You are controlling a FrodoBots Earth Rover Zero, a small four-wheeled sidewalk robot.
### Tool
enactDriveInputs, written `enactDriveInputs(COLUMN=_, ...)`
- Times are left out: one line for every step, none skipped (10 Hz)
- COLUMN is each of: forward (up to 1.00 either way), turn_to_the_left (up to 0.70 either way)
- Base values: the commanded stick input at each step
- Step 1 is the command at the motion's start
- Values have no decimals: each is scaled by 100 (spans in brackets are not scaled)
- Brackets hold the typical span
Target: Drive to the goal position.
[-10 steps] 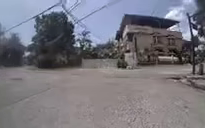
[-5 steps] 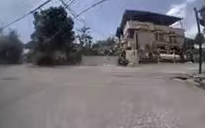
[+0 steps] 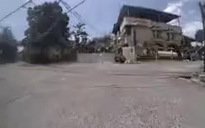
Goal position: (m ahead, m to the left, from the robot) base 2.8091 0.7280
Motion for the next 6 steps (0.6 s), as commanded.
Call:
enactDriveInputs(forward=100, turn_to_the_left=-40)
enactDriveInputs(forward=100, turn_to_the_left=-40)
enactDriveInputs(forward=100, turn_to_the_left=-40)
enactDriveInputs(forward=100, turn_to_the_left=-40)
enactDriveInputs(forward=100, turn_to_the_left=-40)
enactDriveInputs(forward=100, turn_to_the_left=-40)
